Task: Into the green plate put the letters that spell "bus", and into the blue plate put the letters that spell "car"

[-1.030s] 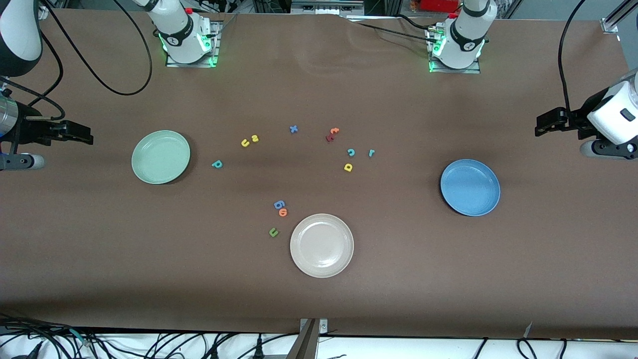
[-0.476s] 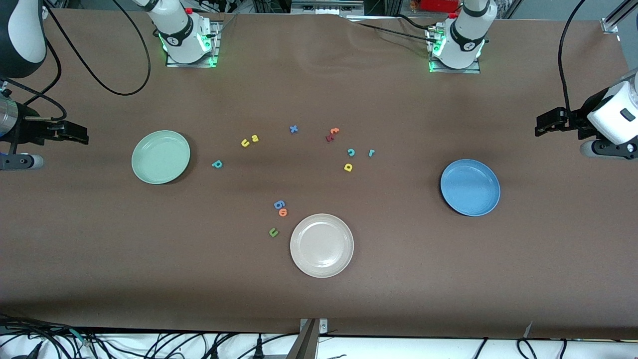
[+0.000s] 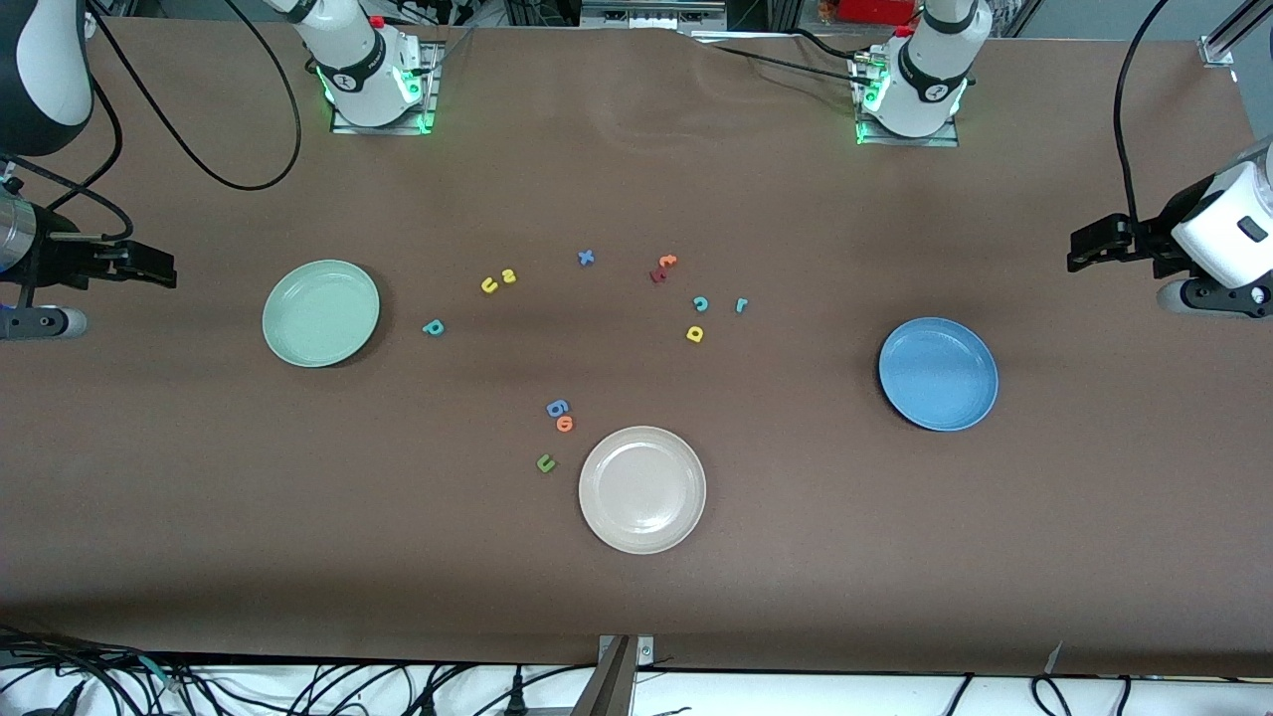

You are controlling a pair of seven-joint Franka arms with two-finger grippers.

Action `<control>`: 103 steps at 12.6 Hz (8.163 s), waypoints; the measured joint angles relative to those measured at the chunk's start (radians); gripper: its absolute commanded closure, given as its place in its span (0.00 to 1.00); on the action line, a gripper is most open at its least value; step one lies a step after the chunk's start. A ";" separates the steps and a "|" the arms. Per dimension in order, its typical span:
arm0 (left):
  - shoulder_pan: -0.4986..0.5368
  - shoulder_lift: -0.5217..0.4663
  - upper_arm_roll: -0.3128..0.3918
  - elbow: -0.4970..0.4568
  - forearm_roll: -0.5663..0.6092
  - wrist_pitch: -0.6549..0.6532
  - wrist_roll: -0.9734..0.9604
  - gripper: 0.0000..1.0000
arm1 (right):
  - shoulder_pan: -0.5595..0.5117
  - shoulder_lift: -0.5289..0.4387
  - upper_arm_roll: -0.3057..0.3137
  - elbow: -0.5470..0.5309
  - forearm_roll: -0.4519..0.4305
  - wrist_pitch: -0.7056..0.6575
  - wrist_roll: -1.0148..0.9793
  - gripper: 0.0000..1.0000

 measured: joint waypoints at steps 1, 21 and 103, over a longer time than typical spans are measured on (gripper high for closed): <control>0.000 0.000 0.000 0.000 0.000 0.000 0.000 0.00 | 0.000 0.000 0.000 0.000 0.000 0.000 0.000 0.00; -0.001 0.000 0.000 0.000 0.000 0.000 0.000 0.00 | -0.001 0.000 0.003 0.000 0.007 0.001 -0.013 0.01; -0.452 0.360 -0.222 -0.662 0.187 1.145 -0.649 0.41 | 0.096 0.236 -0.132 -0.667 0.123 0.706 0.072 0.85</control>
